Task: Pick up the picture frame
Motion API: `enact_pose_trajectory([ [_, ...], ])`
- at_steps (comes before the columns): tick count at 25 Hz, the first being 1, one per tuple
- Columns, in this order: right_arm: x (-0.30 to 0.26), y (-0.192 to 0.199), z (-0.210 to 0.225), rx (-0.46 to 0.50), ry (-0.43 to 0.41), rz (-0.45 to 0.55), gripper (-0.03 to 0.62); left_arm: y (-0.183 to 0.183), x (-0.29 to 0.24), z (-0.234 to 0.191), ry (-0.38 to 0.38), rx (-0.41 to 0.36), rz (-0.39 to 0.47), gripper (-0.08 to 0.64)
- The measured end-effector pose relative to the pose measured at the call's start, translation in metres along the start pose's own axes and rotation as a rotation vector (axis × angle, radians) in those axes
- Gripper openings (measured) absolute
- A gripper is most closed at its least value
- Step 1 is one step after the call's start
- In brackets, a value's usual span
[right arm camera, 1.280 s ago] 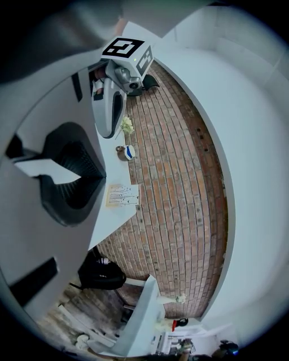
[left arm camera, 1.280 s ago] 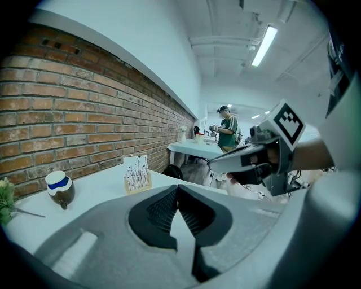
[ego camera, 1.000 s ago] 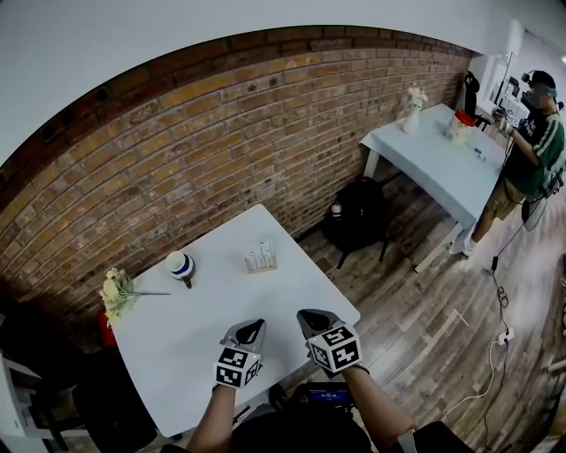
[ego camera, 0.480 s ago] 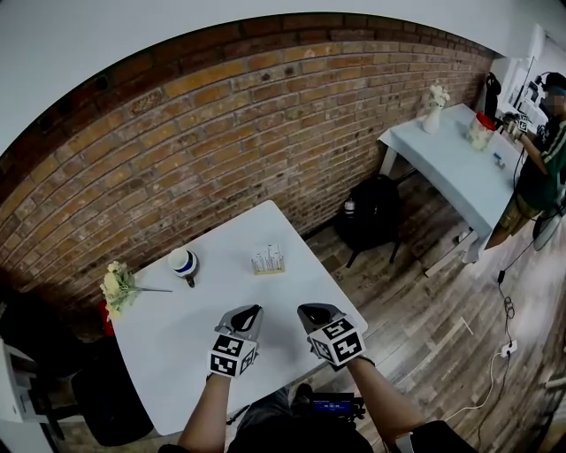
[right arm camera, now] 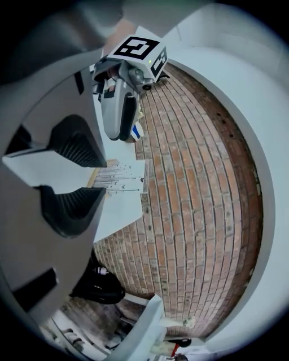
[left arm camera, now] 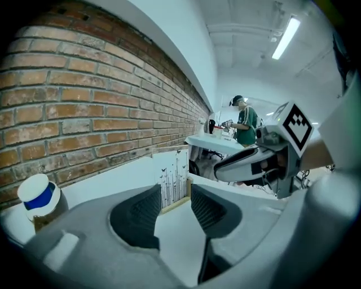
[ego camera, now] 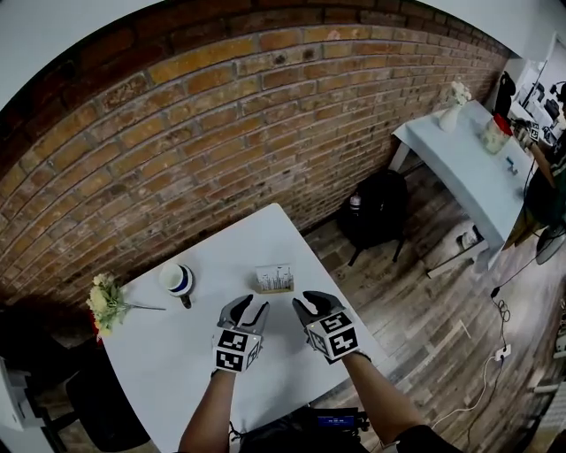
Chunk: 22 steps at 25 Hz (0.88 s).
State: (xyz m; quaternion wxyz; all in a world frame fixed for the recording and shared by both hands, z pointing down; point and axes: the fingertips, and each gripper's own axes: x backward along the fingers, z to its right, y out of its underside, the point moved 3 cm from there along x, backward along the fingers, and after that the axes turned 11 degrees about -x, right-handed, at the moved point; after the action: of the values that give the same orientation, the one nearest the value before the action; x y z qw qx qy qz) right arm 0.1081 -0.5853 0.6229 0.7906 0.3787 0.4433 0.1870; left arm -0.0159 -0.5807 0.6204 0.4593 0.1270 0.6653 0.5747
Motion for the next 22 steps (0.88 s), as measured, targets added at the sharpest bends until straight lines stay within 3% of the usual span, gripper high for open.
enact_pose_trajectory([
  [11,-0.067,0.008,0.027,-0.004,0.041,-0.045,0.149,0.037,-0.059,-0.028,-0.048,0.063,-0.033,0.169],
  [22,-0.090,0.015,0.032,-0.006,0.062,-0.062,0.126,0.048,-0.074,-0.028,-0.056,0.048,-0.048,0.163],
])
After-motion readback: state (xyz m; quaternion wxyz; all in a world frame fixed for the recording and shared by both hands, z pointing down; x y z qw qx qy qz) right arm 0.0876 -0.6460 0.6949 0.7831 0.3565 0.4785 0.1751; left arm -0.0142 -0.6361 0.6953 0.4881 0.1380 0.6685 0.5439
